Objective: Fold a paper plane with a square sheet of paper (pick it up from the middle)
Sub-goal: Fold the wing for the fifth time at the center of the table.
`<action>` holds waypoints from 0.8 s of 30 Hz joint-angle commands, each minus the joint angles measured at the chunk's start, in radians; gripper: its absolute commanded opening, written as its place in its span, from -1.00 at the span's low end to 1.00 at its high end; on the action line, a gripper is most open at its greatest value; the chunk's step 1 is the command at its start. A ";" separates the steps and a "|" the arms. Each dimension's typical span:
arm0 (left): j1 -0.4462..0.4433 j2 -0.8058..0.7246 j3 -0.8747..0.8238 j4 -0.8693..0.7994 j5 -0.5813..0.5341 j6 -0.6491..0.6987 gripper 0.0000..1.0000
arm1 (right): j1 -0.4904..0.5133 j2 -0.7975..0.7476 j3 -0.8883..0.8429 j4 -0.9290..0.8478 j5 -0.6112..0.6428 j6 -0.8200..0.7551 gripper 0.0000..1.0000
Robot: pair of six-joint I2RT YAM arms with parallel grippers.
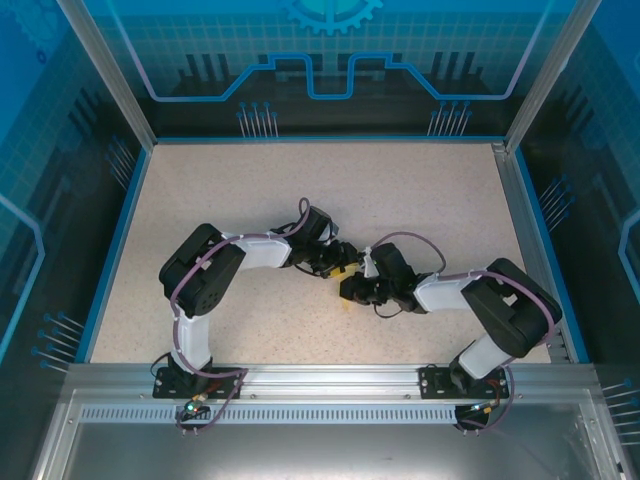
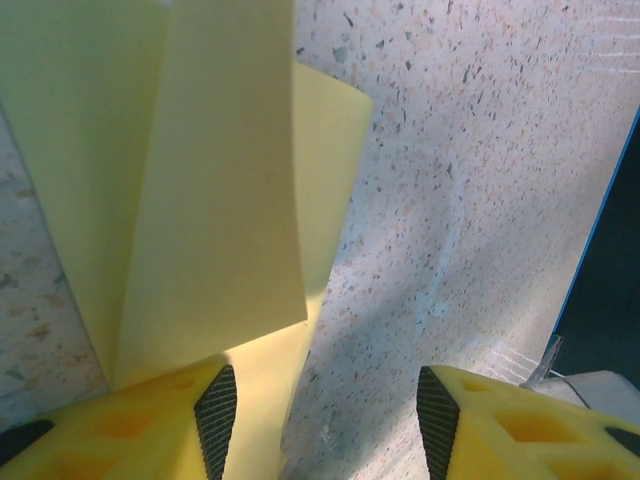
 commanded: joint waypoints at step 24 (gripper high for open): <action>-0.005 0.033 -0.026 -0.049 -0.009 -0.016 -0.10 | 0.067 -0.153 -0.124 0.085 0.141 0.133 -0.79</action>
